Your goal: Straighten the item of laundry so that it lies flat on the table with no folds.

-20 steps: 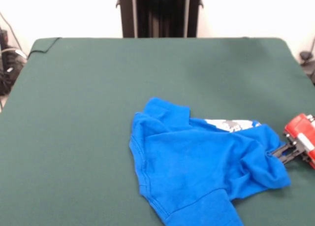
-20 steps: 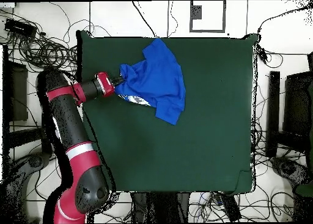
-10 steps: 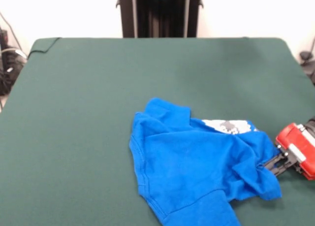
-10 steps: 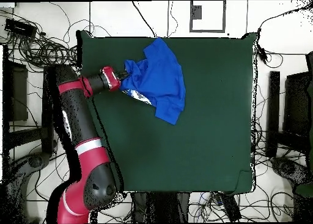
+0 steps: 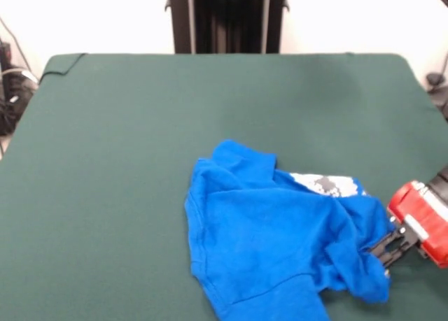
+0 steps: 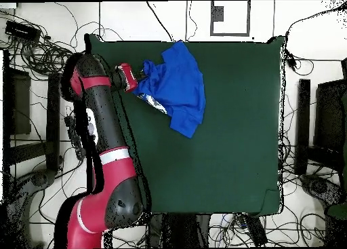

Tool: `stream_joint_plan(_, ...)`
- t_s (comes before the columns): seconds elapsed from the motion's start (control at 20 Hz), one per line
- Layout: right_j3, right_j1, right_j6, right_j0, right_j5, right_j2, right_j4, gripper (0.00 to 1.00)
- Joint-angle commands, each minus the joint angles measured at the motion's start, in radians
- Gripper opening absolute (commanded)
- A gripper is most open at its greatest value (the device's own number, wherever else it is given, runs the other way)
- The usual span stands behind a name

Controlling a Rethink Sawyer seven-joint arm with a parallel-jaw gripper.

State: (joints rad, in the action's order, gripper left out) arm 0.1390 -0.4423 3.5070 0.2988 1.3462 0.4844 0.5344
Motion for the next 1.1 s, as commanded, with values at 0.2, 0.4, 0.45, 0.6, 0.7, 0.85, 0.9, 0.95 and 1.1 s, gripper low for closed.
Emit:
stream_joint_plan(0.2, -0.122, -0.278, 0.254, 0.081, 0.038, 0.272, 0.476, 0.0)
stream_joint_plan(0.4, -0.151, -0.246, 0.223, 0.102, 0.039, 0.215, 0.5, 0.0)
stream_joint_plan(0.45, -0.151, -0.238, 0.212, 0.103, 0.034, 0.2, 0.505, 0.0)
stream_joint_plan(0.6, -0.134, -0.244, 0.194, 0.101, 0.04, 0.182, 0.527, 0.0)
stream_joint_plan(0.7, -0.127, -0.246, 0.183, 0.1, 0.04, 0.172, 0.536, 0.0)
stream_joint_plan(0.85, -0.103, -0.258, 0.155, 0.092, 0.034, 0.162, 0.538, 0.0)
stream_joint_plan(0.9, -0.104, -0.256, 0.15, 0.091, 0.031, 0.16, 0.536, 0.0)
stream_joint_plan(0.95, -0.101, -0.257, 0.139, 0.09, 0.028, 0.154, 0.529, 0.0)
stream_joint_plan(1.1, -0.111, -0.229, 0.092, 0.079, 0.002, 0.093, 0.447, 0.0)
